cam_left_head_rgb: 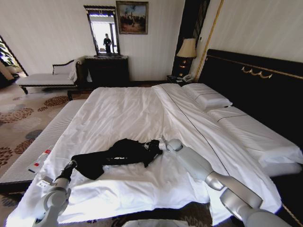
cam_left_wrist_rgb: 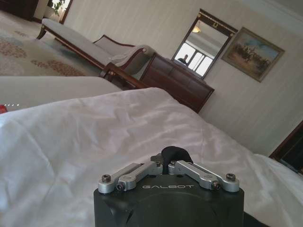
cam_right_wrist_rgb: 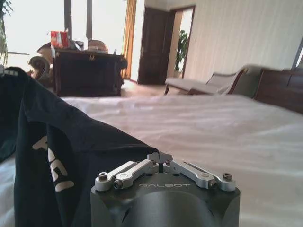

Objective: Fold the clothes on the bed.

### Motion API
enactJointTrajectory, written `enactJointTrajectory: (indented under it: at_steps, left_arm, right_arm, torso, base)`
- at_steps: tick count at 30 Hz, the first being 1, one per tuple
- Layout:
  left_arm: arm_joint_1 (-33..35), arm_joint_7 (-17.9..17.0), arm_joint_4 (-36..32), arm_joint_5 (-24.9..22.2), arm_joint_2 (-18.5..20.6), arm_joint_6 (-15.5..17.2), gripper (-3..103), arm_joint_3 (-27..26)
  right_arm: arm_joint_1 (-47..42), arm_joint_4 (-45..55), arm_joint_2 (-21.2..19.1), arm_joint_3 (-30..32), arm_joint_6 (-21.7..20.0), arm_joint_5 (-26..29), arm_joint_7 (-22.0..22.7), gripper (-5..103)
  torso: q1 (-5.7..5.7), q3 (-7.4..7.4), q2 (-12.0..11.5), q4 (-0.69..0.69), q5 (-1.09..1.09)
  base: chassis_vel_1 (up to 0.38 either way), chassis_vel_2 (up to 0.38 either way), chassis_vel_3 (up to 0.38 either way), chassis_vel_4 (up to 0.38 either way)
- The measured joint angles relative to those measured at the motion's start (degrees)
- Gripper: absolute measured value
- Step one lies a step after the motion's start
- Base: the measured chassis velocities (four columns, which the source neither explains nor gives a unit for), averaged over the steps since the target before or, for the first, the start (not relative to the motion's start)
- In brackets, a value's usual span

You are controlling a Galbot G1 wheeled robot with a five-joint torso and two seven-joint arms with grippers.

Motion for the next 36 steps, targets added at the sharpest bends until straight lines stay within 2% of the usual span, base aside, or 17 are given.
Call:
enactJointTrajectory:
  at_steps: [2, 6, 8, 9, 10, 11, 14, 16, 18, 19, 24, 26, 29, 30, 32, 35, 36]
  left_arm:
    - [-0.24, -0.06, -3.91, -0.59, 1.43, -0.34, 0, -0.29]
    - [-0.55, -0.03, -8.95, -1.79, 3.33, -0.40, 0, -0.91]
    - [-1.20, -0.02, -15.11, -3.69, 5.50, -0.39, 0, -2.45]
    - [-1.52, 0.02, -21.72, -6.93, 8.52, -0.36, 0, -6.78]
    - [-1.32, 0.12, -23.35, -8.01, 9.54, -0.34, 0, -8.63]
    - [-1.32, 0.12, -23.35, -8.01, 9.54, -0.34, 0, -8.63]
    - [0.48, 0.47, -28.47, -13.34, 12.22, -0.13, 0, -16.09]
    - [0.76, 0.47, -29.14, -14.13, 12.46, -0.09, 0, -17.06]
    - [3.50, 0.66, -33.16, -19.29, 13.35, 0.17, 0, -23.68]
    - [3.50, 0.66, -33.16, -19.29, 13.35, 0.17, 0, -23.68]
    - [8.75, 1.52, -33.81, -24.45, 12.68, 0.25, 0, -33.31]
    - [9.18, 1.07, -33.76, -28.76, 13.68, 0.31, 0, -38.19]
    - [8.82, -1.19, -33.63, -35.36, 16.50, 0.96, 0, -45.55]
    - [8.82, -1.19, -33.63, -35.36, 16.50, 0.96, 0, -45.55]
    - [9.07, -2.32, -33.61, -38.77, 18.11, 1.89, 0, -49.38]
    - [8.96, -3.35, -33.52, -38.51, 18.86, 3.52, 0, -48.37]
    - [8.67, -3.83, -33.45, -36.61, 18.87, 4.31, 0, -45.45]
  right_arm:
    - [-1.86, 7.01, -3.68, 3.49, 0.62, 4.09, 1.92, 0]
    - [-3.48, 13.58, -6.73, 6.94, 0.76, 8.16, 4.31, 0]
    - [-4.55, 20.50, -9.07, 10.49, 0.76, 13.98, 7.59, 0]
    - [-5.26, 29.49, -11.99, 15.71, 0.68, 23.25, 10.48, 0]
    - [-5.49, 32.16, -13.08, 17.59, 0.51, 25.76, 10.77, 0]
    - [-5.49, 32.16, -13.08, 17.59, 0.51, 25.76, 10.77, 0]
    - [-7.43, 39.71, -17.31, 25.01, -1.33, 31.08, 10.80, 0]
    - [-8.01, 41.18, -18.13, 26.47, -1.65, 31.66, 10.77, 0]
    - [-12.36, 48.54, -22.65, 33.15, -2.46, 34.25, 10.63, 0]
    - [-12.36, 48.54, -22.65, 33.15, -2.46, 34.25, 10.63, 0]
    - [-22.85, 57.60, -26.65, 43.83, -2.62, 35.57, 10.66, 0]
    - [-23.90, 60.00, -27.72, 47.83, -4.16, 37.19, 11.49, 0]
    - [-23.27, 62.89, -30.92, 53.51, -7.89, 42.18, 15.71, 0]
    - [-23.27, 62.89, -30.92, 53.51, -7.89, 42.18, 15.71, 0]
    - [-21.68, 64.21, -33.61, 56.25, -11.25, 46.37, 20.21, 0]
    - [-19.17, 64.29, -35.22, 55.67, -14.69, 48.39, 24.17, 0]
    - [-18.45, 63.76, -35.31, 54.01, -16.29, 48.06, 25.38, 0]
  torso:
    - [0.00, 0.00, 0.00, -0.02, -0.02]
    - [-0.01, 0.00, 0.00, -0.03, -0.02]
    - [0.00, 0.00, 0.00, -0.03, -0.01]
    - [0.00, 0.00, 0.00, -0.02, -0.02]
    - [0.00, 0.00, 0.01, -0.01, -0.03]
    - [0.00, 0.00, 0.01, -0.01, -0.03]
    - [-0.01, -0.01, 0.00, 0.00, -0.02]
    - [-0.01, -0.01, 0.01, 0.00, -0.02]
    - [0.00, -0.01, 0.01, -0.02, -0.01]
    - [0.00, -0.01, 0.01, -0.02, -0.01]
    - [-0.02, -0.02, 0.01, -0.02, -0.02]
    - [-0.02, -0.02, 0.01, 0.01, -0.04]
    - [-0.02, -0.01, 0.01, -0.02, -0.03]
    - [-0.02, -0.01, 0.01, -0.02, -0.03]
    - [-0.01, -0.01, 0.01, -0.02, -0.02]
    - [-0.02, -0.02, 0.01, -0.01, -0.02]
    - [-0.03, -0.02, 0.02, 0.00, -0.03]
  base:
    - [0.000, 0.000, 0.000, 0.000]
    - [0.000, 0.000, 0.000, 0.000]
    - [0.000, 0.000, 0.000, 0.000]
    - [0.000, 0.000, 0.000, 0.000]
    - [0.000, 0.000, 0.000, 0.000]
    - [0.000, 0.000, 0.000, 0.000]
    - [0.000, 0.000, 0.000, 0.000]
    - [0.000, 0.000, 0.000, 0.000]
    - [0.000, 0.000, 0.000, 0.000]
    - [0.000, 0.000, 0.000, 0.000]
    - [0.000, 0.000, 0.000, 0.000]
    - [0.000, 0.000, 0.000, 0.000]
    - [0.000, 0.000, 0.000, 0.000]
    - [0.000, 0.000, 0.000, 0.000]
    - [0.000, 0.000, 0.000, 0.000]
    - [0.000, 0.000, 0.000, 0.000]
    - [0.000, 0.000, 0.000, 0.000]
